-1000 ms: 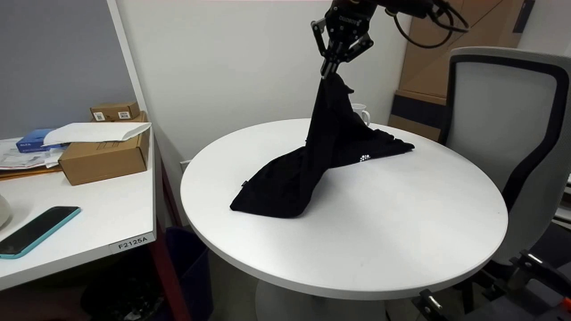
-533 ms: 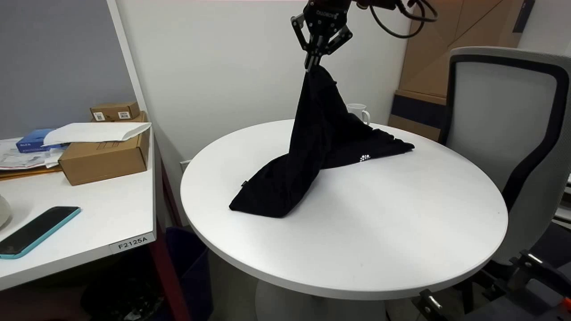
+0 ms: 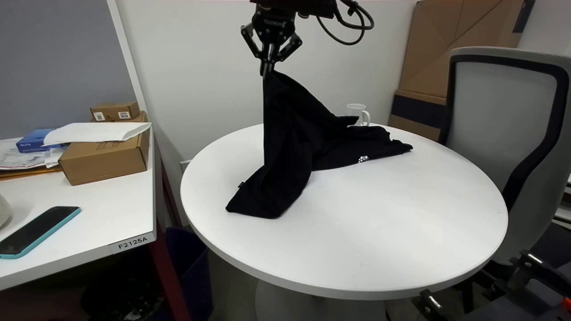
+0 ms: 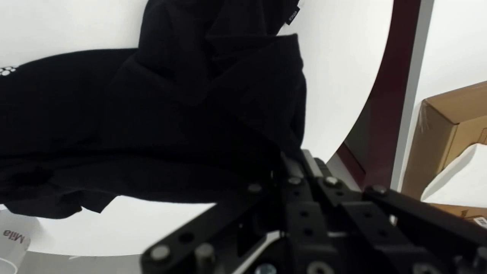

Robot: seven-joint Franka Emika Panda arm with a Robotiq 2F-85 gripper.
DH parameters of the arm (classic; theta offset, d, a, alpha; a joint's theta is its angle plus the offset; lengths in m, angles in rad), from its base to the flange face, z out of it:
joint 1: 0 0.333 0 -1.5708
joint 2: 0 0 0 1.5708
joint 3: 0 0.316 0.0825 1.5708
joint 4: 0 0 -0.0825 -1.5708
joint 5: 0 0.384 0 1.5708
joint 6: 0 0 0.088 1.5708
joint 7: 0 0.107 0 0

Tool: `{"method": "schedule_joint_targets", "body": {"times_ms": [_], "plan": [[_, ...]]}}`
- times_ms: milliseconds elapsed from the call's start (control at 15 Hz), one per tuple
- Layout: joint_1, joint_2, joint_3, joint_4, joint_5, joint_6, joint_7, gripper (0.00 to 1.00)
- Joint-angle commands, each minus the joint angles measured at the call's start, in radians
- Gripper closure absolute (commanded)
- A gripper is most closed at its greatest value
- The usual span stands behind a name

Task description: Fold the shirt from right to left then top to bottom

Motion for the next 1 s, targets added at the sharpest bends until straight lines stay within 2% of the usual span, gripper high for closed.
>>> {"method": "schedule_joint_targets", "body": {"times_ms": [0, 67, 200, 533, 733, 800, 933], "plan": [[0.062, 0.087, -0.016, 0.120, -0.054, -0.039, 0.060, 0.99], [0.074, 0.105, -0.021, 0.139, -0.055, -0.037, 0.066, 0.71], [0.094, 0.133, -0.030, 0.172, -0.059, -0.034, 0.070, 0.64], [0.120, 0.165, -0.056, 0.212, -0.054, -0.015, 0.065, 0.28], [0.112, 0.140, -0.066, 0.179, -0.044, 0.016, 0.048, 0.06], [0.108, 0.129, -0.071, 0.165, -0.043, 0.026, 0.045, 0.01], [0.086, 0.093, -0.081, 0.110, -0.026, 0.055, 0.024, 0.00]]}}
